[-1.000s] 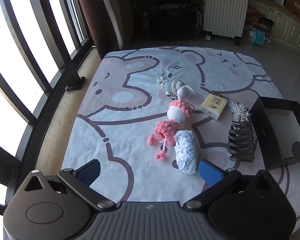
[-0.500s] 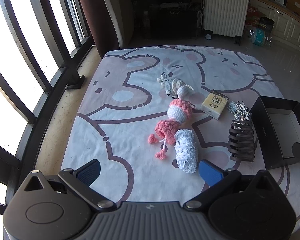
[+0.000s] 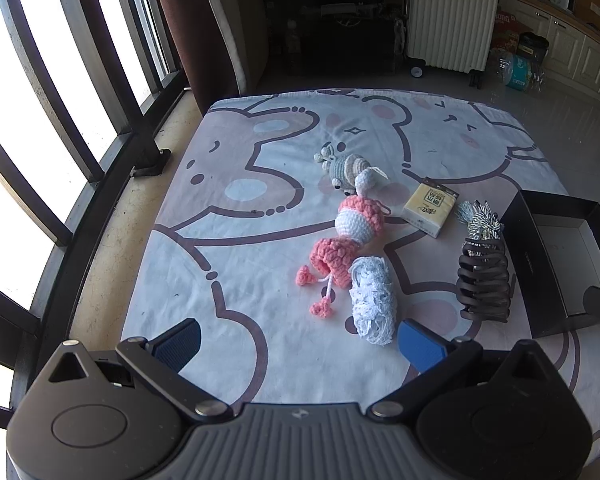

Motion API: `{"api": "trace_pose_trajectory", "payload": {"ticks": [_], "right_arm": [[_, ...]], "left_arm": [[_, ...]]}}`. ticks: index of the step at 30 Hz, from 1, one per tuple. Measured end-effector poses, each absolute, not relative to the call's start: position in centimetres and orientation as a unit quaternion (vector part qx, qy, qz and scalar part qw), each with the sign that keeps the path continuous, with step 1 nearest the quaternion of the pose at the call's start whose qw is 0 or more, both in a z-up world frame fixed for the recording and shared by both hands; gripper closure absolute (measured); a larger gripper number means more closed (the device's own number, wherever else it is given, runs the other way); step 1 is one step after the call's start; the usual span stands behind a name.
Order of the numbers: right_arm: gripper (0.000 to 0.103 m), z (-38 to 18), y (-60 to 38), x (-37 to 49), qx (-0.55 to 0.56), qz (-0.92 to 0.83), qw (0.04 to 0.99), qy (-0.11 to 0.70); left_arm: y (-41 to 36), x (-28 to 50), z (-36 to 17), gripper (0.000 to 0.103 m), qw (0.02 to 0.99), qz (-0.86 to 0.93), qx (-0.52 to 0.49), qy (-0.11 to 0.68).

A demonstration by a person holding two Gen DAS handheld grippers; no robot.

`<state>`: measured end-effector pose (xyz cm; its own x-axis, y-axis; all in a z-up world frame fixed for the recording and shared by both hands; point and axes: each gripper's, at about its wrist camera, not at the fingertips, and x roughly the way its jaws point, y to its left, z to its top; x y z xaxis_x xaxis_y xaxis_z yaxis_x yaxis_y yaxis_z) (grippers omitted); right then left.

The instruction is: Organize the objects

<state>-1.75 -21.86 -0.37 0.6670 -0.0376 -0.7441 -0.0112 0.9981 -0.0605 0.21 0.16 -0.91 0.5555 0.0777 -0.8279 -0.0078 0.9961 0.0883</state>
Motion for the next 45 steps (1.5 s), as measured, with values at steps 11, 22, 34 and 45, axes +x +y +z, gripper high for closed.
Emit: {"api": "trace_pose_trajectory", "payload": {"ticks": [11,22,34,45], "right_arm": [[0.0,-0.5,-21.8,-1.7,-0.03,-0.006,0.911,0.411],[0.0,-0.5,-21.8,-1.7,-0.029,-0.006,0.911,0.411],[0.0,-0.6,-21.7,-1.7,-0.03,-0.005,0.911,0.412],[0.0,-2.2,-21.4,-1.2,-0.02,0.004,0.905,0.425]], "left_arm": [[0.1,0.2,-1.1,0.0,0.88,0.024,0.037,0.472],[-0.1,0.2,-1.2,0.0,0.88,0.023,0.038,0.473],[-0.1,0.2,-1.3,0.0,0.88,0.023,0.037,0.474],[0.1,1.0,-2.8,0.0,0.869,0.027,0.041,0.492]]}}
